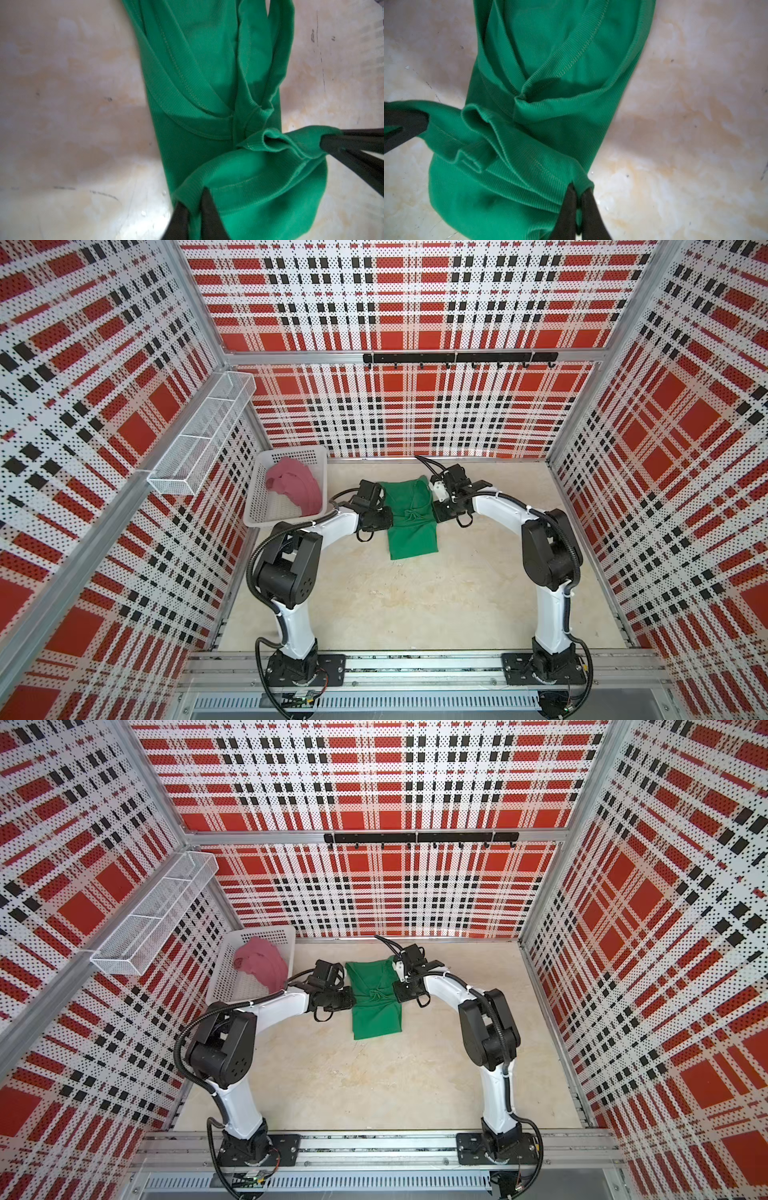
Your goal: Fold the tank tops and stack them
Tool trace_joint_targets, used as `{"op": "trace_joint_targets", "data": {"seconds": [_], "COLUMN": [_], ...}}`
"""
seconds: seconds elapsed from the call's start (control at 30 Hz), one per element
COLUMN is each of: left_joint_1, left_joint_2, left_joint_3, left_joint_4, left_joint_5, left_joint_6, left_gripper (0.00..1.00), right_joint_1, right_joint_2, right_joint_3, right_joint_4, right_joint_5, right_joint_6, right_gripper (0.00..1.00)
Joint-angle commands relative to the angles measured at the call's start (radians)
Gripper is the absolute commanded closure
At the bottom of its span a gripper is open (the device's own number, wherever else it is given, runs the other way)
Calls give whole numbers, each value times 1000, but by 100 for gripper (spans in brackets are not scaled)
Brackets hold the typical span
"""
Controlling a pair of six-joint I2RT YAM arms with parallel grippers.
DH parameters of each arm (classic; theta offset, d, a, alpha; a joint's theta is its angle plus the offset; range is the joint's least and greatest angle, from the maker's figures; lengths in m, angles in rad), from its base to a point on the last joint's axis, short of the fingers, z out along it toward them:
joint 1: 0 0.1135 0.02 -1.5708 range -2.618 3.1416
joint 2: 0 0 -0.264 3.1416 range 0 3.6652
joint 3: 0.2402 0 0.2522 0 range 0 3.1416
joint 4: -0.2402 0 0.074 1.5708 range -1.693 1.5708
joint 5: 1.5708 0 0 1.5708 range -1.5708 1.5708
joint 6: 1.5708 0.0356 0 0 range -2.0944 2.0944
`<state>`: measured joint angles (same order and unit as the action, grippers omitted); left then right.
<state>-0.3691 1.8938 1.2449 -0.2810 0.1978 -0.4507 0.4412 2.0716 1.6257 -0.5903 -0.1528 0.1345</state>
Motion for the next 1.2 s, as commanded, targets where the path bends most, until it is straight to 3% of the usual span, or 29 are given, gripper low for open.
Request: {"op": "trace_joint_targets", "data": {"seconds": [0.0, 0.07, 0.13, 0.23, 0.37, 0.53, 0.63, 0.87, 1.0, 1.17], "left_joint_1": [31, 37, 39, 25, -21, -54, -115, -222, -241, -244], "left_joint_2": [27, 15, -15, -86, -172, -214, -223, -163, -114, -135], "left_joint_3": [81, 128, 157, 95, -92, -261, -309, -357, -374, -500], "left_joint_4": [37, 36, 22, 27, 93, 218, 248, 327, 297, 268], "left_joint_5": [-13, -16, -32, -41, -78, -54, -67, -68, -65, -52], "left_joint_6": [37, 45, 49, 27, -7, -96, -142, -220, -207, -202], "left_gripper": [55, 47, 45, 46, 48, 50, 55, 56, 57, 60], "right_joint_1": [-28, -40, -50, -50, -50, -51, -37, 20, 28, 38], "right_joint_2": [12, -12, -56, -135, -241, -255, -250, -204, -197, -232], "right_joint_3": [65, 79, 61, -31, -215, -332, -404, -488, -543, -648], "right_joint_4": [47, 59, 74, 95, 176, 215, 286, 424, 454, 465], "right_joint_5": [11, 25, 31, 15, -43, -105, -186, -213, -181, -162], "right_joint_6": [-28, -16, 1, 29, 80, 96, 170, 310, 351, 371], "right_gripper": [57, 45, 43, 43, 46, 48, 49, 59, 65, 74]}}
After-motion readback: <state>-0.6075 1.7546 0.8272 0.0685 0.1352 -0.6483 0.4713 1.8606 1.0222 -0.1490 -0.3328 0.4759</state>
